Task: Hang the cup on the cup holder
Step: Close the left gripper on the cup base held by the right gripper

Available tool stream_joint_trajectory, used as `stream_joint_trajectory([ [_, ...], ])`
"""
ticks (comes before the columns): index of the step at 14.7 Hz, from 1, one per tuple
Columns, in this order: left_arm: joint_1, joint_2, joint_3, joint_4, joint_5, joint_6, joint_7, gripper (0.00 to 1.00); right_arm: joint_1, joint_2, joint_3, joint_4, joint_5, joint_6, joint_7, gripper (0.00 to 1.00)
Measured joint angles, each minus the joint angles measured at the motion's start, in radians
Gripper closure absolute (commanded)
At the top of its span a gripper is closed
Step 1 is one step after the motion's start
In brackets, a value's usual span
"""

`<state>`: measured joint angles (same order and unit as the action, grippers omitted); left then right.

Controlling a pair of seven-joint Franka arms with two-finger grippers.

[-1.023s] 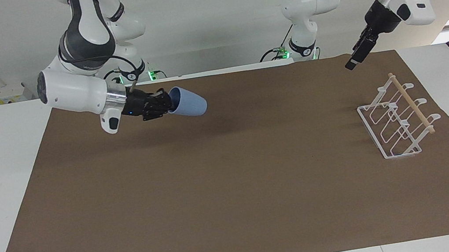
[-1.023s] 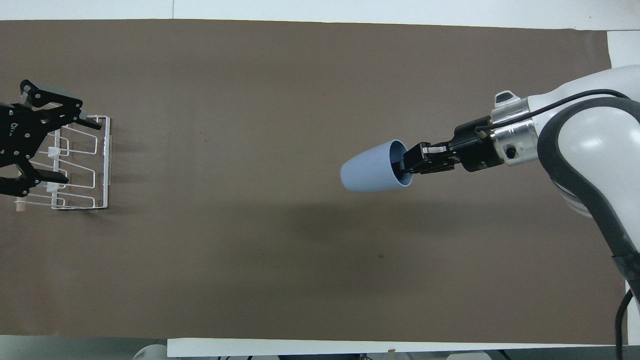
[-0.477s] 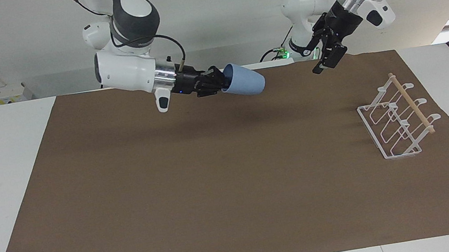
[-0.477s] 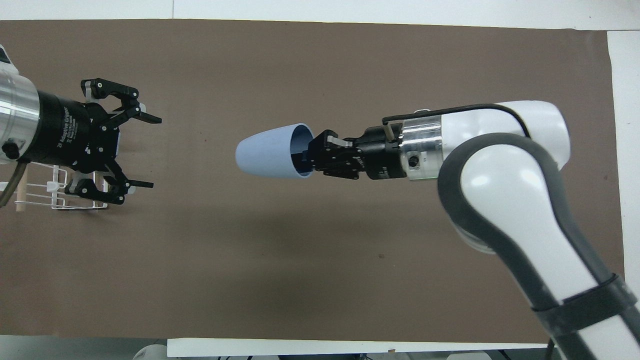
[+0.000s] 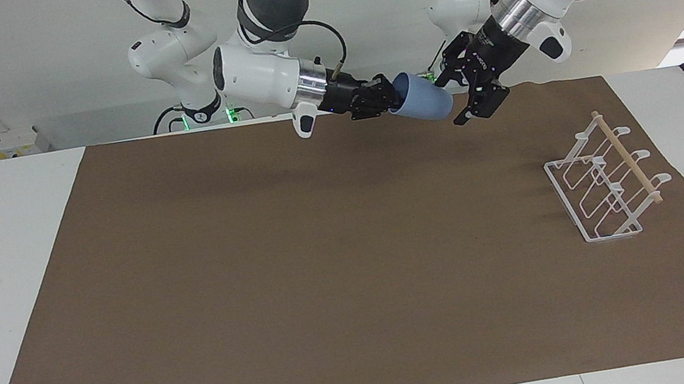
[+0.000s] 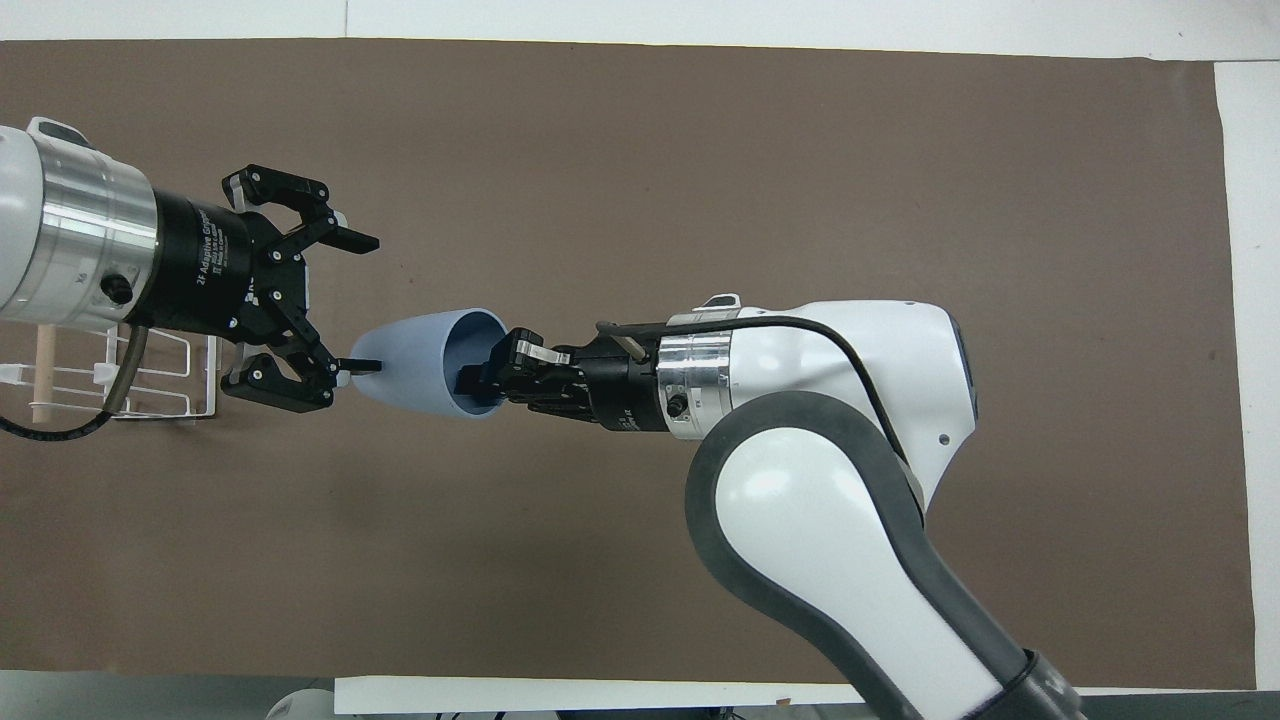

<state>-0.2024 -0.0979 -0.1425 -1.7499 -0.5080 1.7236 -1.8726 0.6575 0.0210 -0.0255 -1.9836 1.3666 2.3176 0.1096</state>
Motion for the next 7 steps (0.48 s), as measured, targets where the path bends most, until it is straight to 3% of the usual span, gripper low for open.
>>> stream_joint_trajectory([
  [7, -0.067, -0.018, -0.006, -0.043, -0.023, -0.002, 0.005, 0.00, 0.000, 0.000, -0.005, -0.003, 0.011, 0.021, 0.000, 0.99],
])
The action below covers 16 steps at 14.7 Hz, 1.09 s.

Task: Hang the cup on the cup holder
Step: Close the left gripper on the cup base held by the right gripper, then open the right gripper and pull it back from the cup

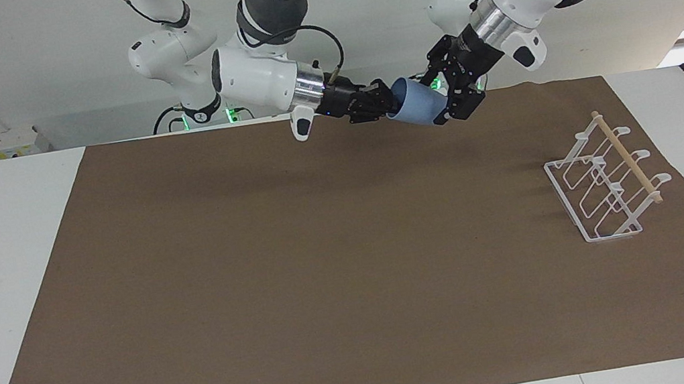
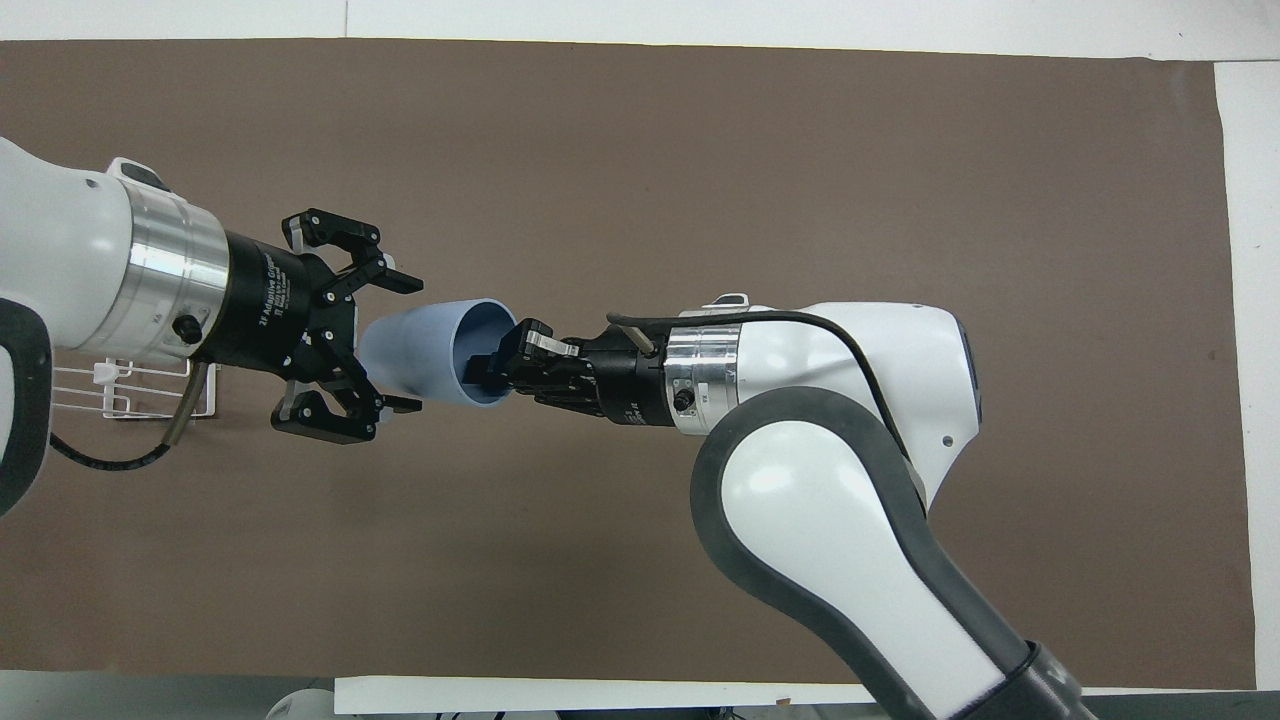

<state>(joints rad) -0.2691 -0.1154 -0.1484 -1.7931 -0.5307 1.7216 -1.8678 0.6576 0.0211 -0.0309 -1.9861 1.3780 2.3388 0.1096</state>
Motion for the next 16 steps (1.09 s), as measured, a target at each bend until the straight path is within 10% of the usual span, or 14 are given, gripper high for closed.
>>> stream_joint_trajectory([
  [1, -0.014, -0.001, 0.000, 0.000, -0.003, 0.005, 0.000, 0.03, 0.000, 0.000, 0.000, 0.000, 0.000, -0.001, 0.000, 0.99],
  [2, -0.023, -0.001, 0.000, 0.000, -0.005, 0.012, 0.000, 0.88, 0.002, -0.001, 0.000, -0.001, 0.000, -0.001, 0.000, 0.99],
  [3, -0.028, -0.001, 0.000, 0.000, -0.006, 0.014, 0.002, 1.00, 0.004, -0.002, 0.001, -0.001, 0.000, -0.001, 0.000, 0.99],
  [9, -0.040, -0.002, -0.001, -0.001, 0.000, 0.032, 0.047, 1.00, 0.004, -0.004, 0.002, -0.004, 0.002, -0.002, 0.000, 0.98],
  [10, -0.040, -0.002, -0.001, -0.001, 0.000, 0.032, 0.047, 1.00, 0.004, -0.004, 0.002, -0.004, 0.002, -0.002, 0.000, 0.87],
  [12, -0.040, -0.002, 0.000, -0.001, 0.000, 0.031, 0.044, 1.00, 0.004, -0.004, 0.002, -0.004, 0.004, -0.002, 0.000, 0.01],
  [16, -0.027, -0.003, 0.006, -0.015, 0.142, 0.024, 0.044, 1.00, -0.012, -0.006, -0.010, 0.006, -0.002, 0.046, 0.000, 0.00],
])
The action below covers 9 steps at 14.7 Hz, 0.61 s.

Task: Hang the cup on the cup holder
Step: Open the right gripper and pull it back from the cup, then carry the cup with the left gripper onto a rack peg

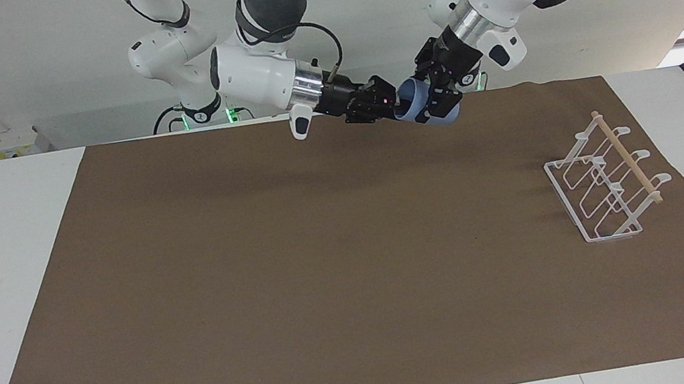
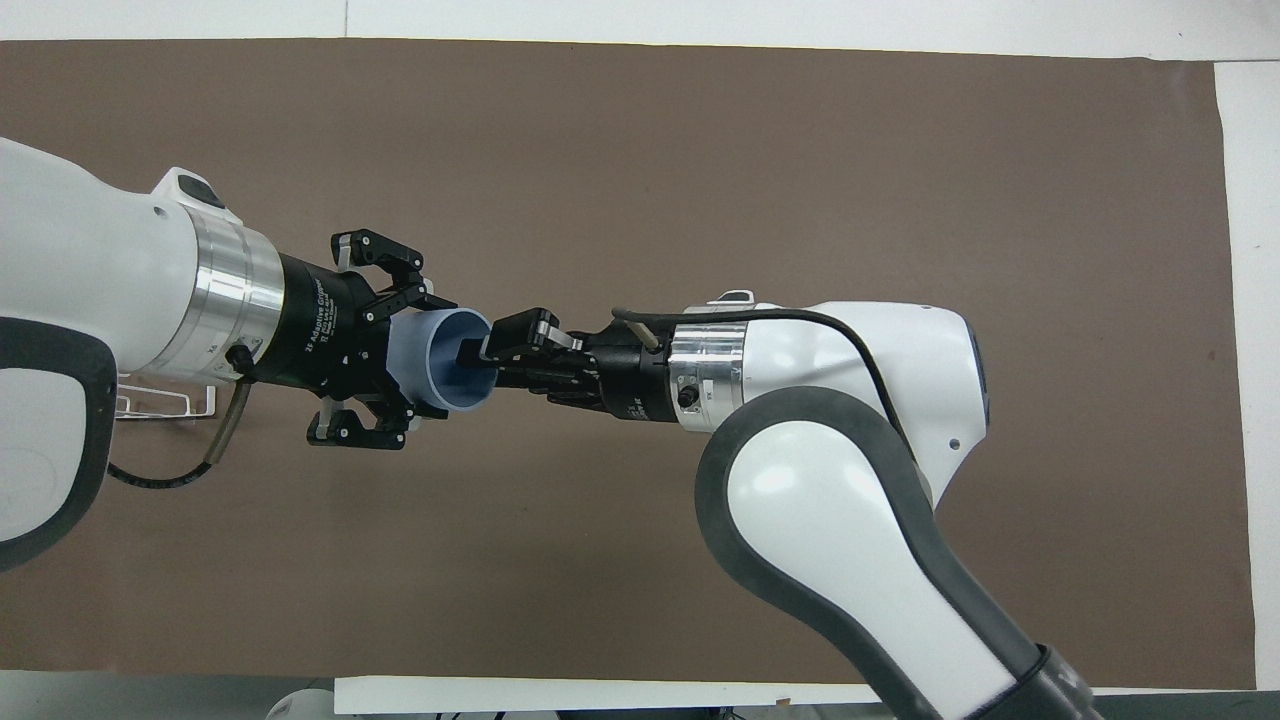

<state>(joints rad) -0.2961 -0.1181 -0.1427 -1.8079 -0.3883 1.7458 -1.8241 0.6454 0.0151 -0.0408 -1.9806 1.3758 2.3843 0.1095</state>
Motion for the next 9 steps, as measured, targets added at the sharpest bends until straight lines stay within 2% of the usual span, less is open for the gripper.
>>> stream_joint_trajectory([
  [2, 0.034, 0.000, 0.003, -0.008, 0.109, 0.000, 0.007, 1.00, -0.060, -0.014, -0.004, 0.004, -0.067, 0.003, -0.001, 0.00],
  [3, 0.054, 0.002, 0.004, -0.016, 0.177, 0.000, 0.024, 1.00, -0.103, -0.025, -0.005, 0.004, -0.140, -0.011, -0.002, 0.00],
  [6, 0.053, 0.045, 0.000, -0.038, 0.484, 0.000, 0.042, 1.00, -0.245, -0.055, -0.010, 0.008, -0.449, -0.136, -0.002, 0.00],
  [9, -0.018, 0.111, -0.006, -0.048, 0.839, -0.060, 0.012, 1.00, -0.379, -0.065, -0.015, 0.051, -0.785, -0.301, -0.004, 0.00],
])
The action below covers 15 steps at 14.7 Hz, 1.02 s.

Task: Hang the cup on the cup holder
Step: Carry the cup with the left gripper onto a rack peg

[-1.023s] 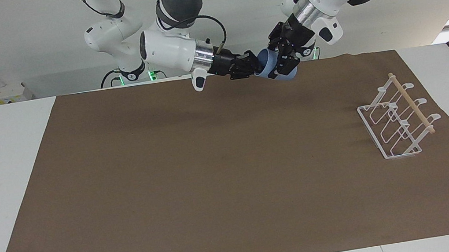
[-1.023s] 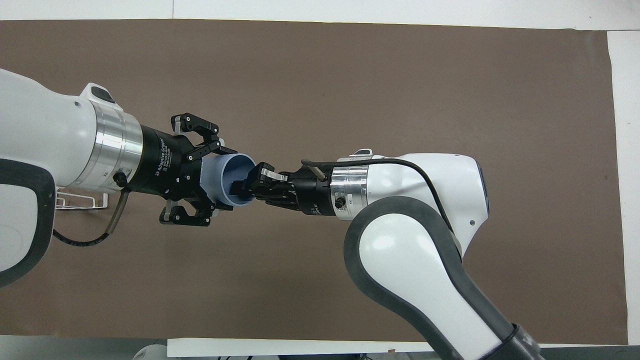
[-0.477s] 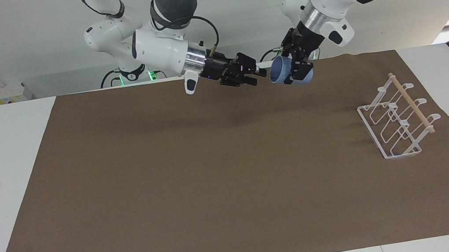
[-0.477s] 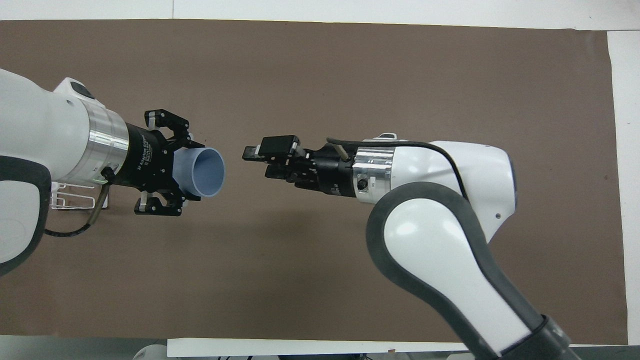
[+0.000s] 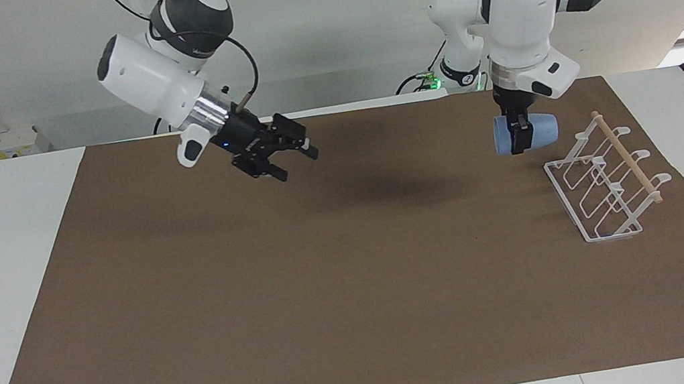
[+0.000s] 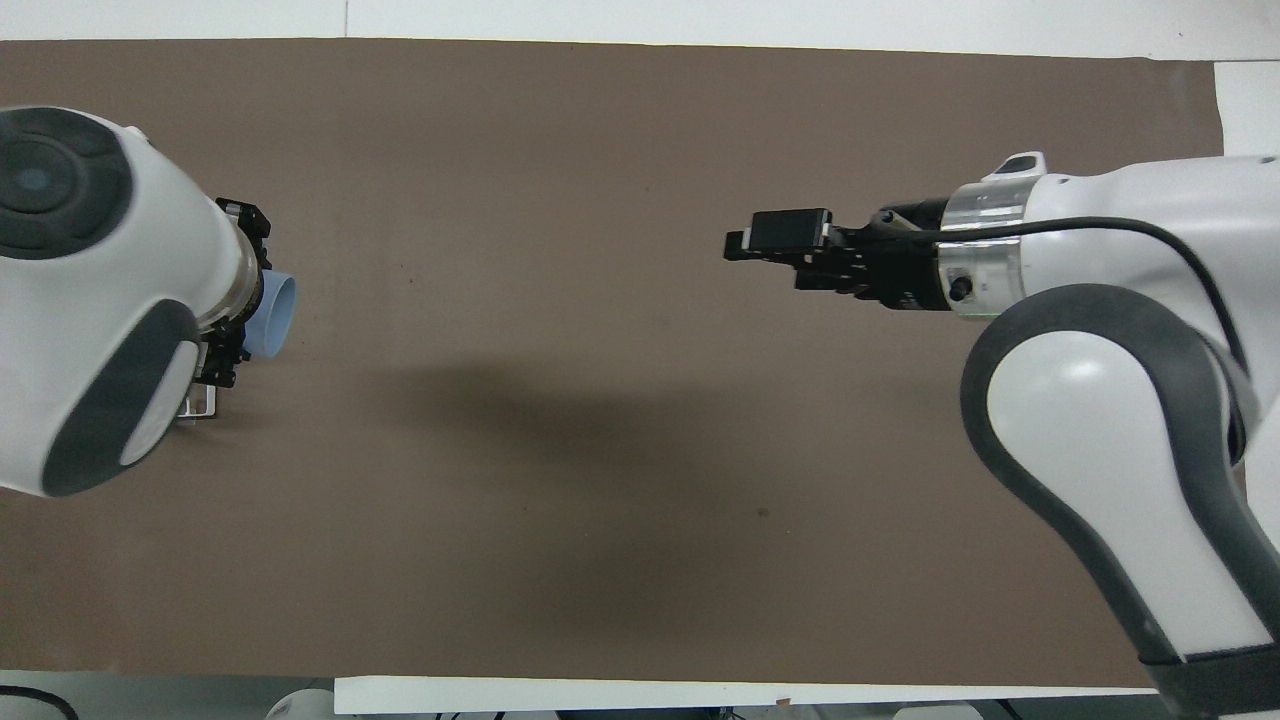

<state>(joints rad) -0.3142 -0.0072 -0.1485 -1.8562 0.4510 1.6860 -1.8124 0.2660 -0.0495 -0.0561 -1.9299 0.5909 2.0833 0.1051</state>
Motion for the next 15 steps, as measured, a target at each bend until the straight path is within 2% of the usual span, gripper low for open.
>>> stream_joint_trajectory([
  [2, -0.060, 0.083, -0.003, -0.020, 0.274, -0.063, -0.120, 1.00, -0.075, -0.003, -0.002, 0.047, -0.235, -0.082, 0.000, 0.00],
  [4, -0.089, 0.191, -0.005, -0.024, 0.524, -0.126, -0.223, 1.00, -0.143, -0.003, -0.003, 0.129, -0.363, -0.237, 0.000, 0.00],
  [7, -0.097, 0.321, -0.004, -0.015, 0.823, -0.250, -0.355, 1.00, -0.214, -0.005, -0.003, 0.275, -0.522, -0.493, -0.042, 0.00],
  [10, -0.098, 0.407, -0.004, 0.007, 0.950, -0.360, -0.449, 1.00, -0.271, -0.016, -0.004, 0.337, -0.582, -0.640, -0.094, 0.00],
  [15, -0.095, 0.443, 0.001, 0.008, 1.009, -0.413, -0.513, 1.00, -0.281, -0.017, 0.005, 0.320, -0.588, -0.669, -0.103, 0.00],
])
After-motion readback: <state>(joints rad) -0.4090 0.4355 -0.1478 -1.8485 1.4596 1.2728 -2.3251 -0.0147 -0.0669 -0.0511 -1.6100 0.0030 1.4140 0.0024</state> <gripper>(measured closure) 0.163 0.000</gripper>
